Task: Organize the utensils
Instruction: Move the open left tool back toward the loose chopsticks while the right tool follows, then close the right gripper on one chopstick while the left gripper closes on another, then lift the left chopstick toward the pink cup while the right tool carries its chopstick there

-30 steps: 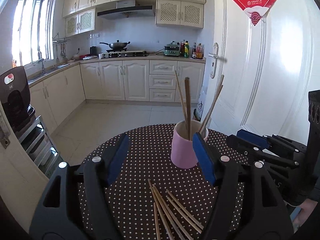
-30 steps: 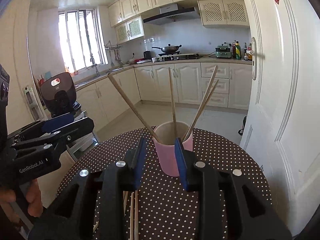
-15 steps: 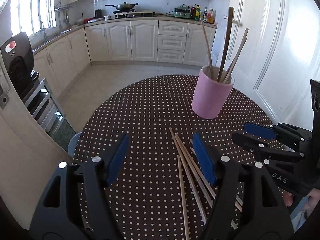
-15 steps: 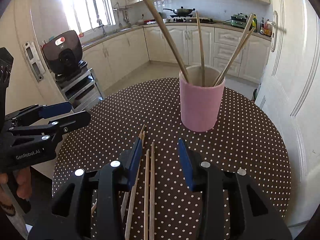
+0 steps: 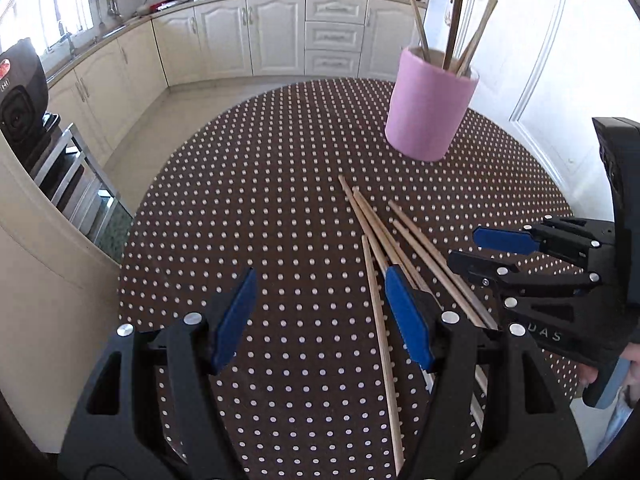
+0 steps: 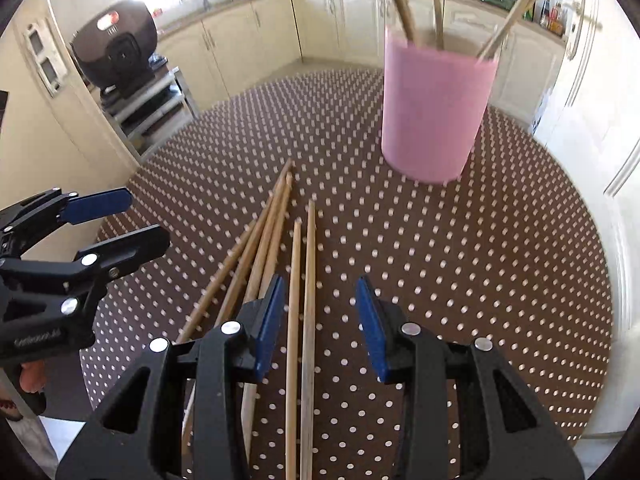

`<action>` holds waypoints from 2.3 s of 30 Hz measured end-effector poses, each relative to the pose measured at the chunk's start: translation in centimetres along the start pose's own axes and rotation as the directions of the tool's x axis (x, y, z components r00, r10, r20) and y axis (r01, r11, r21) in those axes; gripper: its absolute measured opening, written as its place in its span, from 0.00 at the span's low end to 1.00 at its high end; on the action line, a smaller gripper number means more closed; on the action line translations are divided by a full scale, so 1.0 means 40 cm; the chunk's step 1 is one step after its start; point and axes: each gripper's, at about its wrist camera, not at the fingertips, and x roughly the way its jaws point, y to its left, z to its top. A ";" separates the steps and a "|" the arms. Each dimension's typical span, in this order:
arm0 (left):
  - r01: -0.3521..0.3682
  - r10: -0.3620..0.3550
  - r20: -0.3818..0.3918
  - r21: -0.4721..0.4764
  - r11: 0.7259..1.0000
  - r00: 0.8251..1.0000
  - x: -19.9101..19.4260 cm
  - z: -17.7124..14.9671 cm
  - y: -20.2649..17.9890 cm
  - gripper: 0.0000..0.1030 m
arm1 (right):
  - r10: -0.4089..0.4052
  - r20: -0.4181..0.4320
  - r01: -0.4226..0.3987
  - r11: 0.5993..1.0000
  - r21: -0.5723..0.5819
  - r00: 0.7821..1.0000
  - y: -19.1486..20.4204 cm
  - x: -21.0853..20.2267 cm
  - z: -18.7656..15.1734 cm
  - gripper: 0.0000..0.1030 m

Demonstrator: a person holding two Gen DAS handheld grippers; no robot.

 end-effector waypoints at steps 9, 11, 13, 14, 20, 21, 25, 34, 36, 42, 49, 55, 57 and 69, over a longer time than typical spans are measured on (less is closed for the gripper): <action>0.004 -0.004 -0.021 0.002 1.000 1.000 0.024 -0.025 0.002 0.64 | -0.011 -0.031 0.011 1.000 0.003 0.999 -0.003 0.015 0.000 0.24; 0.006 -0.006 -0.025 0.004 1.000 1.000 0.029 -0.030 0.004 0.64 | -0.015 -0.032 0.015 1.000 -0.003 0.999 0.009 0.023 0.002 0.24; 0.005 -0.004 -0.030 0.009 1.000 1.000 0.035 -0.032 0.001 0.64 | -0.019 -0.038 0.018 1.000 -0.013 0.999 0.014 0.027 0.005 0.23; 0.005 -0.004 -0.034 0.010 1.000 0.999 0.038 -0.034 0.000 0.64 | -0.019 -0.043 0.018 1.000 -0.021 0.999 0.019 0.029 0.007 0.23; 0.007 -0.006 -0.050 0.027 1.000 0.999 0.051 -0.042 -0.014 0.64 | -0.063 -0.043 0.059 0.995 -0.079 0.997 0.061 0.051 0.018 0.10; 0.005 -0.004 -0.052 0.029 1.000 0.999 0.051 -0.043 -0.016 0.64 | -0.062 -0.043 0.059 0.995 -0.078 0.997 0.060 0.054 0.018 0.07; 0.005 -0.003 -0.058 0.035 0.999 0.998 0.056 -0.048 -0.024 0.64 | -0.045 -0.038 0.042 0.997 -0.066 0.998 0.052 0.059 0.018 0.05; 0.004 0.001 -0.098 0.059 0.998 0.995 0.080 -0.049 -0.052 0.64 | -0.022 -0.034 0.020 0.999 -0.039 0.999 0.018 0.040 -0.001 0.05; -0.001 0.008 -0.115 0.066 0.998 0.993 0.091 -0.050 -0.060 0.64 | -0.013 -0.033 0.012 0.999 -0.033 0.999 0.015 0.038 -0.004 0.05; -0.002 0.010 -0.146 0.057 0.998 0.989 0.117 -0.048 -0.077 0.64 | 0.009 -0.032 -0.010 1.000 -0.019 0.999 0.003 0.034 -0.008 0.05; 0.004 0.002 -0.148 0.045 0.999 0.989 0.128 -0.019 -0.082 0.32 | 0.019 -0.027 -0.019 1.000 -0.011 0.999 -0.008 0.026 -0.014 0.04; 0.028 -0.022 -0.146 0.039 0.999 0.989 0.124 0.001 -0.092 0.08 | 0.042 -0.021 -0.042 0.999 0.013 0.999 -0.024 0.016 -0.015 0.04; 0.035 -0.032 -0.133 0.024 0.999 0.991 0.119 0.004 -0.092 0.06 | 0.051 -0.012 -0.050 0.999 0.020 0.999 -0.032 0.006 -0.016 0.04; 0.037 -0.039 0.054 0.034 0.999 0.998 -0.069 0.072 -0.082 0.05 | 0.108 0.135 -0.110 0.994 0.007 0.985 -0.057 -0.160 0.015 0.04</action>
